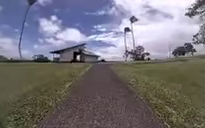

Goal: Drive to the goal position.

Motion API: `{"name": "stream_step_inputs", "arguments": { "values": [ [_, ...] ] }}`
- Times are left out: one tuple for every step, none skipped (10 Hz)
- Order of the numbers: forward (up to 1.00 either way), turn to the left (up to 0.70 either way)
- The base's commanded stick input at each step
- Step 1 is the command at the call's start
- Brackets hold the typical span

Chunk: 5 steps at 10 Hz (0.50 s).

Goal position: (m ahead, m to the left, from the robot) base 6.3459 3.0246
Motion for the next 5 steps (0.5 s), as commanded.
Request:
{"name": "stream_step_inputs", "arguments": {
  "values": [
    [0.7,0.03],
    [0.7,0.03],
    [0.7,0.03],
    [0.7,0.03],
    [0.7,0.03]
  ]
}}
